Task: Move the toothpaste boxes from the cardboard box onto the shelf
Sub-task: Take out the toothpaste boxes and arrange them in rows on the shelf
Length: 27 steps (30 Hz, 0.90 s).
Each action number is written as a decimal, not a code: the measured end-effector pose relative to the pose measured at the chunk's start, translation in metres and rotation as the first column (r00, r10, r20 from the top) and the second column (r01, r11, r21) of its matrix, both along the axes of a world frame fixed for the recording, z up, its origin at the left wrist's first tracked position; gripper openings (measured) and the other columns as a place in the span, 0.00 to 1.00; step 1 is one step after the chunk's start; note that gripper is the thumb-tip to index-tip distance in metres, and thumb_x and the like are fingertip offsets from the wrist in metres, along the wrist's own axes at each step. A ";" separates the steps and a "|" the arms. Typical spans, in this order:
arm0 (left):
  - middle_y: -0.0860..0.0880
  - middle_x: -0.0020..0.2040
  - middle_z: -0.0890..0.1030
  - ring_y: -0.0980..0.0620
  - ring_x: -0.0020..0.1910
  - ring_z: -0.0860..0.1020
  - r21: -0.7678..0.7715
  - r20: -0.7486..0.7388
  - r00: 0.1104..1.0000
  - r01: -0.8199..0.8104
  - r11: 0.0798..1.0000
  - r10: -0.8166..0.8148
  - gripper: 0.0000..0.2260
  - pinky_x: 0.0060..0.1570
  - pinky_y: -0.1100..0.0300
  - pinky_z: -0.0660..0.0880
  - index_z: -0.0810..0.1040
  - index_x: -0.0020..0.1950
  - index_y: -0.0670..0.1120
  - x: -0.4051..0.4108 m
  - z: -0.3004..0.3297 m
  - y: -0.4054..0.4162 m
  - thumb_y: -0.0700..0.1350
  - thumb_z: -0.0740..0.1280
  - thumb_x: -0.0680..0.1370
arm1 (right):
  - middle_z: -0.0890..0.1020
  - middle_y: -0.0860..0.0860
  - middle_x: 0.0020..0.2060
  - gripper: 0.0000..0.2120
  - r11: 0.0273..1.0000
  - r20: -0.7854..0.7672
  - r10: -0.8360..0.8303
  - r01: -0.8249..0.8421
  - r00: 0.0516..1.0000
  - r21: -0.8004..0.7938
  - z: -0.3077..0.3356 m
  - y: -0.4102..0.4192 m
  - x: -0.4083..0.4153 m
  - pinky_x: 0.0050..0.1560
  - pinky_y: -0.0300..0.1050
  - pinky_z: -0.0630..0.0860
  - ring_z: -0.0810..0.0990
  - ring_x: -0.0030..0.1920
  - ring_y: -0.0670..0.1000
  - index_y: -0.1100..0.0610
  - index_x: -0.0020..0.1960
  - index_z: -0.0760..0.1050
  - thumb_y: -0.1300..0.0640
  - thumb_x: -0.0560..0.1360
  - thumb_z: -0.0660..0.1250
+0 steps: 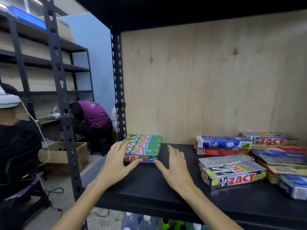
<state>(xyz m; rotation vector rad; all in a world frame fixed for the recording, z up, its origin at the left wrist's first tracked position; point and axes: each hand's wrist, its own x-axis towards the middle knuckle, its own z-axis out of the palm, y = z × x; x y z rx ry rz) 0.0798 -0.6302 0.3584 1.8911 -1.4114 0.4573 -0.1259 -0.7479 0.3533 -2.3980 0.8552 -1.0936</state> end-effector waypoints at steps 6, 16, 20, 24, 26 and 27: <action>0.54 0.72 0.70 0.57 0.73 0.63 -0.117 -0.185 0.974 0.110 0.987 -0.131 0.26 0.73 0.58 0.61 0.67 0.76 0.50 -0.070 0.013 -0.055 0.59 0.65 0.80 | 0.71 0.55 0.68 0.27 0.998 0.095 -0.063 0.064 0.994 -0.010 0.024 -0.014 -0.048 0.69 0.48 0.65 0.65 0.70 0.54 0.59 0.73 0.64 0.47 0.80 0.66; 0.54 0.69 0.76 0.56 0.67 0.75 -0.028 -0.428 0.862 0.288 0.957 -0.272 0.23 0.68 0.57 0.71 0.73 0.71 0.46 -0.151 0.027 -0.173 0.59 0.63 0.81 | 0.74 0.54 0.69 0.30 0.941 -0.082 -0.314 0.299 0.946 -0.158 0.048 -0.152 -0.171 0.71 0.52 0.64 0.67 0.70 0.57 0.54 0.75 0.67 0.46 0.77 0.71; 0.60 0.56 0.81 0.60 0.59 0.77 -0.049 -0.710 0.644 0.358 0.933 -0.284 0.15 0.62 0.63 0.69 0.79 0.60 0.51 -0.161 0.022 -0.216 0.54 0.56 0.84 | 0.70 0.49 0.73 0.35 0.930 -0.258 -0.362 0.326 0.896 -0.170 0.043 -0.196 -0.195 0.72 0.55 0.59 0.60 0.74 0.57 0.46 0.77 0.64 0.36 0.74 0.70; 0.54 0.58 0.85 0.55 0.58 0.82 -0.025 -0.758 0.577 0.443 0.896 -0.306 0.24 0.66 0.50 0.73 0.80 0.64 0.56 -0.159 0.002 -0.250 0.63 0.51 0.80 | 0.69 0.47 0.74 0.34 0.940 -0.319 -0.333 0.288 0.887 -0.181 0.042 -0.222 -0.203 0.70 0.51 0.52 0.58 0.75 0.56 0.41 0.75 0.66 0.32 0.72 0.69; 0.53 0.56 0.85 0.55 0.56 0.83 -0.028 -0.769 0.563 0.445 0.895 -0.304 0.22 0.63 0.53 0.75 0.80 0.63 0.56 -0.164 0.004 -0.252 0.62 0.51 0.82 | 0.72 0.47 0.72 0.32 0.932 -0.324 -0.343 0.278 0.882 -0.231 0.041 -0.232 -0.205 0.66 0.47 0.51 0.61 0.73 0.55 0.41 0.74 0.68 0.32 0.73 0.68; 0.53 0.56 0.85 0.55 0.55 0.84 -0.033 -0.773 0.554 0.451 0.892 -0.309 0.21 0.62 0.54 0.75 0.81 0.62 0.56 -0.164 0.004 -0.255 0.61 0.51 0.82 | 0.73 0.46 0.71 0.32 0.928 -0.323 -0.348 0.276 0.880 -0.250 0.040 -0.235 -0.207 0.64 0.47 0.51 0.62 0.72 0.55 0.41 0.73 0.68 0.32 0.73 0.68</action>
